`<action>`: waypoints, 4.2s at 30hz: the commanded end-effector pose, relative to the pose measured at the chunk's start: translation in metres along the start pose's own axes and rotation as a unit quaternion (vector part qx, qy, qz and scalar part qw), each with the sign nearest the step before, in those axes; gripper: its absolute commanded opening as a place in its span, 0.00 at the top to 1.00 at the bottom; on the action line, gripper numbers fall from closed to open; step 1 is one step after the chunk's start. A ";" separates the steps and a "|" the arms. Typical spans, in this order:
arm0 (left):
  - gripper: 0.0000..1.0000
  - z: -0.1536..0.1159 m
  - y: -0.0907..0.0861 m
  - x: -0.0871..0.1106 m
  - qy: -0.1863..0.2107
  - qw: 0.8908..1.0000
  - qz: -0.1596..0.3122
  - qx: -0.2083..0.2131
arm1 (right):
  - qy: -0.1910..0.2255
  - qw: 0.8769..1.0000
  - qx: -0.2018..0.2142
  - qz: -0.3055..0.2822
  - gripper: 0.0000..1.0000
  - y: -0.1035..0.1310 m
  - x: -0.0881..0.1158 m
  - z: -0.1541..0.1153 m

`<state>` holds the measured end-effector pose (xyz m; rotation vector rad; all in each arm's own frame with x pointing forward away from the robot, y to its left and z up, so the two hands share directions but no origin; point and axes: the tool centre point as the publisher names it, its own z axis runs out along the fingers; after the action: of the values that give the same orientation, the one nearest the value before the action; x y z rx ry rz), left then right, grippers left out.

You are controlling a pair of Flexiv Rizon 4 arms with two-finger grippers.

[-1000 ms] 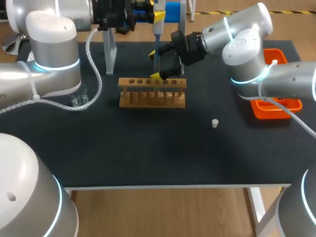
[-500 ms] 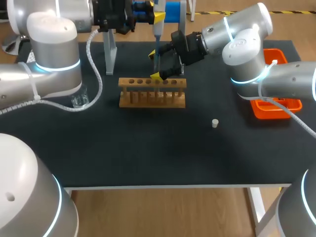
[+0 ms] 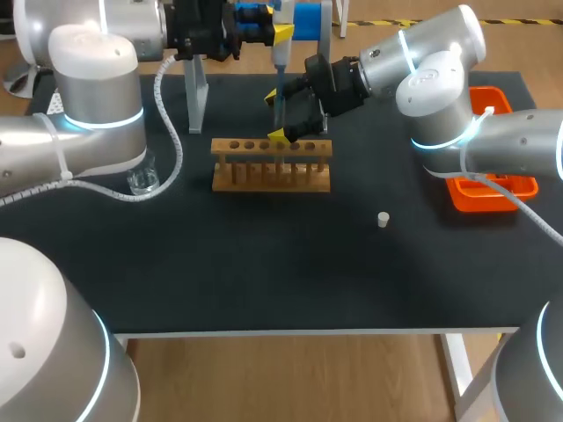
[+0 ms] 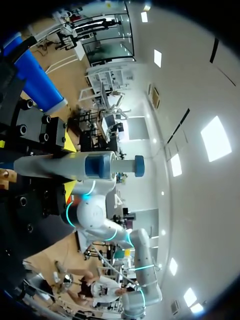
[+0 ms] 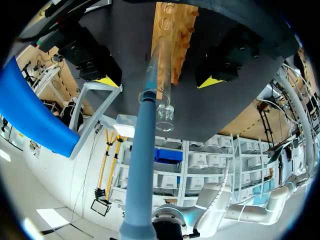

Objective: Invert the test tube, pick up the pipette, mount the tip to pipette, aspirate from beaker and dispense into the tube, eject the tip, return the pipette, and cap with the stopper.

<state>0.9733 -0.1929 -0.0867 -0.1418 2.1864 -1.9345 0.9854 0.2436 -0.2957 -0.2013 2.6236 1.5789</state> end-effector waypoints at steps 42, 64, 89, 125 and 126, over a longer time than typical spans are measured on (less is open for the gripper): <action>1.00 0.001 0.002 0.000 0.000 1.000 -0.002 -0.001 | -0.008 1.000 0.001 0.011 0.00 -0.002 0.007 -0.021; 1.00 0.001 0.002 0.000 0.000 1.000 -0.002 -0.001 | -0.073 0.997 0.010 -0.010 0.00 0.015 0.026 -0.120; 1.00 0.001 0.002 0.000 0.000 1.000 -0.002 -0.001 | -0.140 0.989 -0.015 -0.035 0.00 0.100 0.024 -0.213; 1.00 0.001 0.002 0.000 0.000 1.000 -0.002 -0.001 | -0.113 0.988 -0.106 0.014 1.00 0.224 -0.038 -0.202; 1.00 0.001 0.002 0.000 0.000 1.000 -0.002 -0.001 | -0.116 0.987 -0.107 0.021 1.00 0.226 -0.038 -0.201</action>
<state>0.9733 -0.1930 -0.0881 -0.1470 2.1929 -1.9345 0.9854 0.1670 -0.0028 0.0087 2.2833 1.7876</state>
